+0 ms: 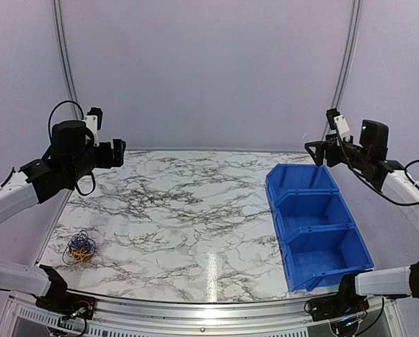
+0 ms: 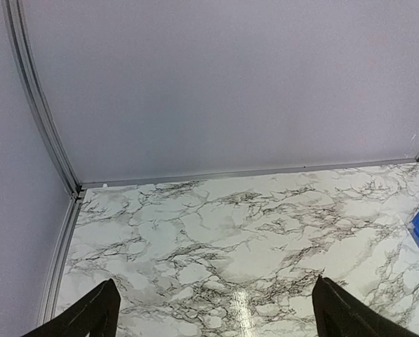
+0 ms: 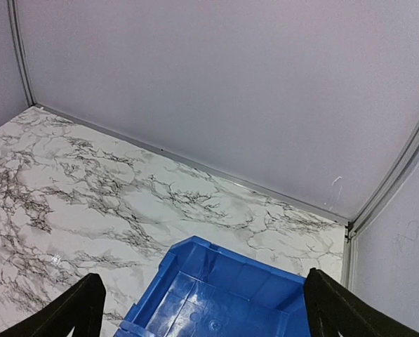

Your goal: Untangle the cables

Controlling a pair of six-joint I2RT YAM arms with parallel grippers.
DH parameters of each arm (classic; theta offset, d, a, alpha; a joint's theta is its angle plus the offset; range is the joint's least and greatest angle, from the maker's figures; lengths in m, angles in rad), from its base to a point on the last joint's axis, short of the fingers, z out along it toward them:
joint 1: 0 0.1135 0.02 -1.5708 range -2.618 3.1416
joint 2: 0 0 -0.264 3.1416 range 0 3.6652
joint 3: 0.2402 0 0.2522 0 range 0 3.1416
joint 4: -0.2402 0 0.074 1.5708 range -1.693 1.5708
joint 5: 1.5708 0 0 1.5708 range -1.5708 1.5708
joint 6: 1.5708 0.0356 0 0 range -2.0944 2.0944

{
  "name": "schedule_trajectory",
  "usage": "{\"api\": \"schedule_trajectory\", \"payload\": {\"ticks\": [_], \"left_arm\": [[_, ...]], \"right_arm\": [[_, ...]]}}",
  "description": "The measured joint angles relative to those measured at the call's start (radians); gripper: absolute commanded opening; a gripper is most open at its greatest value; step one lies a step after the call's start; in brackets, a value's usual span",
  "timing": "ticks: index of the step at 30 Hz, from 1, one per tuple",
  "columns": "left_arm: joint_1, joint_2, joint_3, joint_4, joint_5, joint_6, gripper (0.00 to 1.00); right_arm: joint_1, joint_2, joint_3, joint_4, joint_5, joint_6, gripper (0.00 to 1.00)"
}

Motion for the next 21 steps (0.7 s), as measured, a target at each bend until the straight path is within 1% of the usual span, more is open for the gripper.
{"api": "schedule_trajectory", "payload": {"ticks": [5, 9, 16, 18, 21], "left_arm": [[0.014, -0.008, -0.002, -0.018, 0.02, -0.018, 0.99], [0.004, -0.035, -0.006, -0.048, 0.026, -0.04, 0.99], [-0.027, -0.13, -0.031, -0.127, 0.055, -0.101, 0.85], [-0.039, -0.131, -0.031, -0.182, 0.054, -0.139, 0.82], [-0.057, -0.113, -0.031, -0.277, 0.045, -0.207, 0.81]], "right_arm": [[0.0, 0.0, -0.046, 0.009, -0.005, 0.023, 0.98], [0.009, 0.002, -0.053, 0.025, -0.067, 0.036, 0.99], [0.122, 0.035, -0.066, 0.066, -0.158, 0.025, 0.99], [0.159, 0.048, -0.089, 0.087, -0.178, 0.013, 0.99], [0.197, 0.058, -0.132, 0.103, -0.199, -0.017, 0.99]]}}
